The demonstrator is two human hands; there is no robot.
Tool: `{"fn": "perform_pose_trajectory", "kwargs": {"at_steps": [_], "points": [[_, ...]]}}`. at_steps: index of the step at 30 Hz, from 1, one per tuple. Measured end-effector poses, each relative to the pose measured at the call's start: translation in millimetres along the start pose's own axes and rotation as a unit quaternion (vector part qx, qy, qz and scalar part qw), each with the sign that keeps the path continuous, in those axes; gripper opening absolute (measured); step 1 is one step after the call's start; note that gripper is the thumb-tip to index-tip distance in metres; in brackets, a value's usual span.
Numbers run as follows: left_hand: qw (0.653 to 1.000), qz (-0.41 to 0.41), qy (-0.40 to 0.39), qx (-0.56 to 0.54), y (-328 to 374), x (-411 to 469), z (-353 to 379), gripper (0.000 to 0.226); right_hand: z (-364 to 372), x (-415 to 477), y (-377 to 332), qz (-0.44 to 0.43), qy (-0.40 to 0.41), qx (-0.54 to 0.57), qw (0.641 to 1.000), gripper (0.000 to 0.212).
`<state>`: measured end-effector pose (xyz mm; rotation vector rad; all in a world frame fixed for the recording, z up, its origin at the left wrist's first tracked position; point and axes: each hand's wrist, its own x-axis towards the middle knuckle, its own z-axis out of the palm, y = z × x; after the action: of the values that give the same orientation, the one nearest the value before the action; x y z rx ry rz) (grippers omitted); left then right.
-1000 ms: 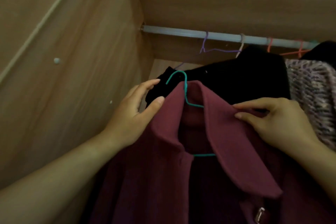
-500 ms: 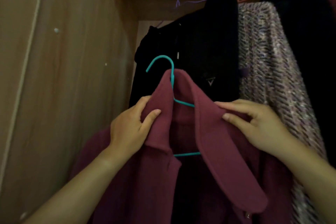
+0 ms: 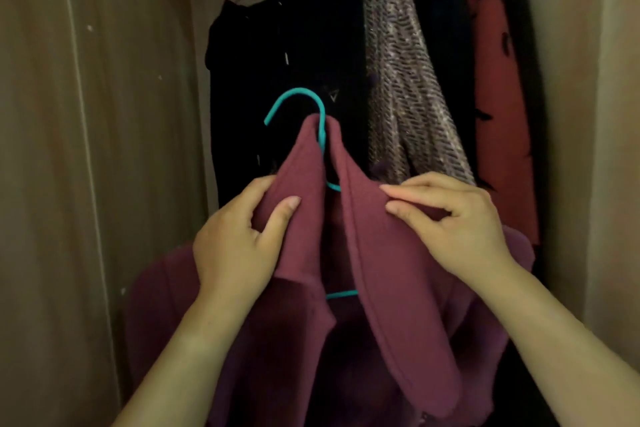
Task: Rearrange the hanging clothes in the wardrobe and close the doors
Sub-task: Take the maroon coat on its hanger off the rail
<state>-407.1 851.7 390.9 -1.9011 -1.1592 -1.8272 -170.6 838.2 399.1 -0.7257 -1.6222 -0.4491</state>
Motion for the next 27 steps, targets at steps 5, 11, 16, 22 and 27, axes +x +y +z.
{"fn": "perform_pose_trajectory", "kwargs": {"at_steps": [5,11,16,22,27], "points": [[0.999,0.04,-0.018,0.01,62,-32,-31,0.035,-68,-37,-53,0.04,0.014,-0.042,0.998,0.021],[0.994,0.109,-0.016,-0.007,146,-76,-57,0.037,-154,-83,-108,0.048,0.068,-0.188,0.979,0.026],[0.989,0.125,-0.03,-0.072,223,-124,-74,0.035,-247,-124,-155,0.081,0.079,-0.185,0.976,0.025],[0.979,0.113,-0.088,-0.148,330,-210,-81,0.037,-372,-201,-212,0.168,0.073,-0.219,0.958,0.024],[0.951,0.076,-0.191,-0.23,430,-320,-82,0.039,-491,-291,-271,0.235,0.051,-0.356,0.903,0.028]]}}
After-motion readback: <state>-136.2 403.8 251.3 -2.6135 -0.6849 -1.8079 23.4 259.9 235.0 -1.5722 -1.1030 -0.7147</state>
